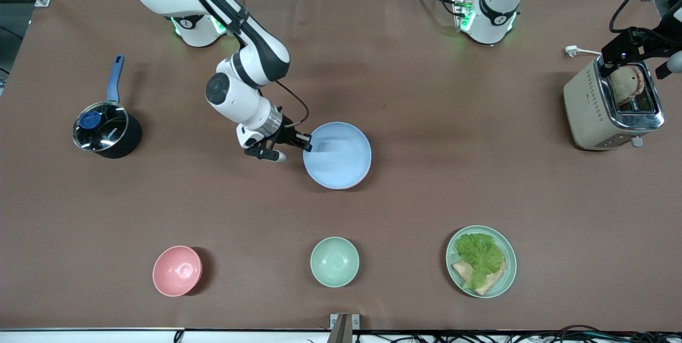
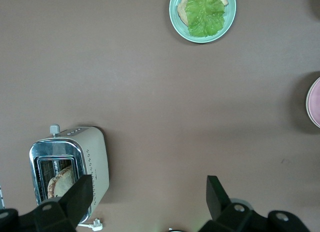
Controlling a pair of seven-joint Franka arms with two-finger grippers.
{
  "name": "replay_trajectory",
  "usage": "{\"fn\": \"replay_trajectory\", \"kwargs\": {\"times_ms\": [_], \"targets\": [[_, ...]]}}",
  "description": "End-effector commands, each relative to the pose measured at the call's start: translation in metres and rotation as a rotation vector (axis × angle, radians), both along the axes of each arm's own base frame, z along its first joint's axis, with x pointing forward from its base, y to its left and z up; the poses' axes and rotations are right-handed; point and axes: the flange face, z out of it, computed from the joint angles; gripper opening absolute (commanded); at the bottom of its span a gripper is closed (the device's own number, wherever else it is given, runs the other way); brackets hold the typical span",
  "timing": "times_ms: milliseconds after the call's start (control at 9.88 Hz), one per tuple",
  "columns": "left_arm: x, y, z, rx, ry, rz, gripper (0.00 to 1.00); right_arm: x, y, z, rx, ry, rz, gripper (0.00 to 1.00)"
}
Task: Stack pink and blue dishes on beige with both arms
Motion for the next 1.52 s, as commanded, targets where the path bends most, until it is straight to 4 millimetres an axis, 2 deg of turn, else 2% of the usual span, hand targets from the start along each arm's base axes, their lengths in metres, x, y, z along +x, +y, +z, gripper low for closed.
{"fn": "replay_trajectory", "kwargs": {"times_ms": [0,203,304,506,608,709,810,911,1215,1418], "targets": [[0.0,-0.003,-0.015,-0.002,0.031,0.001,1.0,-0.01,0.004,-0.01,0.006,-0.017,-0.015,0.03],[0.001,-0.007,-0.014,-0.001,0.027,-0.005,1.0,-0.009,0.004,-0.02,0.007,-0.013,-0.021,0.05],[0.001,-0.011,-0.016,-0.002,0.031,-0.013,1.0,-0.009,0.003,-0.021,0.006,-0.013,-0.019,0.13],[0.003,-0.017,-0.022,-0.008,0.044,-0.023,1.0,-0.007,0.001,-0.021,0.006,-0.007,-0.024,0.74],[0.004,-0.021,-0.026,-0.009,0.052,-0.029,1.0,-0.006,0.0,-0.018,0.006,-0.013,-0.025,0.93],[0.004,-0.025,-0.026,-0.013,0.052,-0.028,1.0,0.0,-0.004,0.003,0.012,-0.044,-0.029,1.0],[0.003,-0.029,-0.026,-0.03,0.054,-0.004,1.0,0.009,-0.016,0.029,0.009,-0.046,-0.032,1.0],[0.002,-0.034,-0.026,-0.031,0.054,0.02,1.0,0.02,-0.037,0.051,-0.011,-0.023,-0.021,1.0],[0.003,-0.038,-0.024,-0.029,0.049,0.018,1.0,0.031,-0.122,0.147,-0.251,-0.012,0.087,1.0],[0.011,-0.038,-0.019,-0.027,0.036,0.014,1.0,0.052,-0.208,0.228,-0.377,-0.001,0.03,1.0]]}}
